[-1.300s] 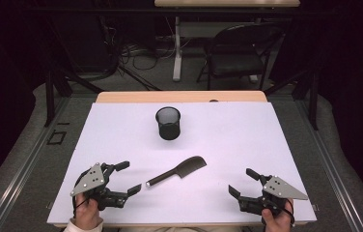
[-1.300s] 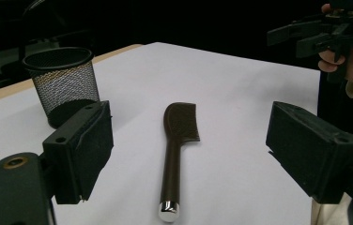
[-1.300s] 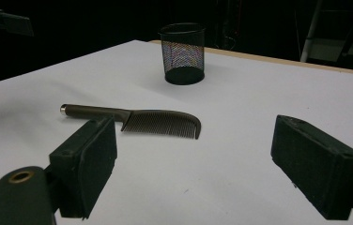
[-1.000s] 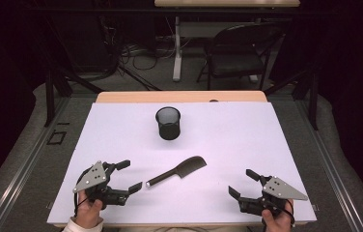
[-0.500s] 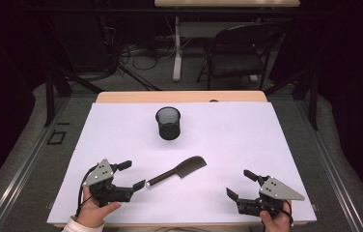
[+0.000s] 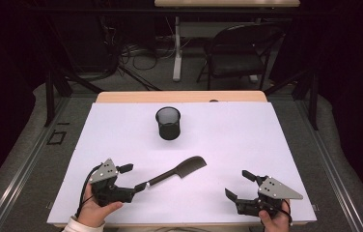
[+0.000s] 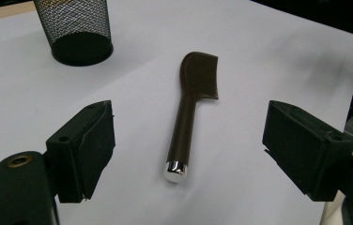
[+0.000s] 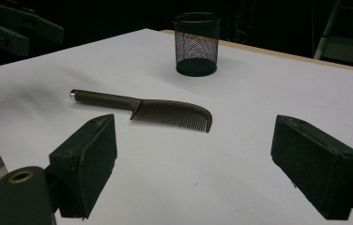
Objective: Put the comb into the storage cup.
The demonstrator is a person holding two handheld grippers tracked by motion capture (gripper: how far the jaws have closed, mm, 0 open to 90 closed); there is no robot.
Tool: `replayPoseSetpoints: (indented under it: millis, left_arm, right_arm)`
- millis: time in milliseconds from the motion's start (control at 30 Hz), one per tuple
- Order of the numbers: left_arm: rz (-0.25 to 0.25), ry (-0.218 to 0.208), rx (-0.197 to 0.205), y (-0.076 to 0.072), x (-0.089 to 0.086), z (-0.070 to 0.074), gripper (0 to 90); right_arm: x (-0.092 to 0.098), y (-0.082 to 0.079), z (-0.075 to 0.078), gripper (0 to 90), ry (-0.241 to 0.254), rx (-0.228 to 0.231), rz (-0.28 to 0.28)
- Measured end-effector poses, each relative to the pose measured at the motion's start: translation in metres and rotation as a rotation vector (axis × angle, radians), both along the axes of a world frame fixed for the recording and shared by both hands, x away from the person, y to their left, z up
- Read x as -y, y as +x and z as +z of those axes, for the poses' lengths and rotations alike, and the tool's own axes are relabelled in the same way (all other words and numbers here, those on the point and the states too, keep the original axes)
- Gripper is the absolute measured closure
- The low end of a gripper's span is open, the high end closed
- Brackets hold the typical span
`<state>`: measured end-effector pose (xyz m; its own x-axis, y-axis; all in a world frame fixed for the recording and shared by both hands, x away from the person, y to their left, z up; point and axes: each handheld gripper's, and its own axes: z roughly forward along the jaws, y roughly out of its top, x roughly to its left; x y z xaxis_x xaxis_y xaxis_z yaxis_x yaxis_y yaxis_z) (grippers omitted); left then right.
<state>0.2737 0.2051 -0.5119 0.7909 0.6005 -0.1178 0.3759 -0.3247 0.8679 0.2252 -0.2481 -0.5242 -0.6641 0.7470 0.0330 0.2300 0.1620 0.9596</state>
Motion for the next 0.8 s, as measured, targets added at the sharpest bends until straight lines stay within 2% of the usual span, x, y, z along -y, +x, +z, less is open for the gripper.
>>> replayPoseSetpoints:
  millis: [100, 133, 200, 267, 333, 433, 733, 800]
  left_arm:
    - [0.002, 0.044, -0.007, 0.0, 0.003, 0.0, 17.7]
    - [0.009, 0.073, -0.024, 0.001, 0.005, 0.001, 17.7]
    - [0.007, 0.083, -0.036, 0.002, 0.006, 0.001, 17.7]
    - [0.007, 0.116, -0.059, 0.004, 0.009, 0.002, 17.7]
    - [0.003, 0.12, -0.07, 0.005, 0.01, 0.003, 17.6]
    - [-0.004, 0.149, -0.096, 0.01, 0.013, 0.008, 17.6]
    - [-0.04, 0.201, -0.123, 0.016, 0.022, 0.019, 18.8]
    - [-0.052, 0.224, -0.154, 0.02, 0.025, 0.023, 20.3]
  right_arm:
    - [0.0, 0.0, 0.0, 14.4, 0.005, -0.001, 0.002]
    - [0.0, 0.001, 0.0, 14.4, 0.007, 0.0, 0.006]
    - [0.0, 0.0, 0.0, 14.4, 0.006, -0.007, 0.007]
    - [0.0, 0.0, 0.0, 14.4, 0.006, -0.005, 0.009]
    - [-0.001, 0.0, 0.0, 14.4, 0.007, -0.007, 0.01]
    - [-0.001, 0.001, -0.001, 14.4, 0.012, -0.008, 0.008]
    - [0.001, 0.001, -0.001, 14.4, 0.009, -0.014, 0.0]
    - [0.0, 0.001, -0.001, 14.4, 0.014, -0.012, 0.001]
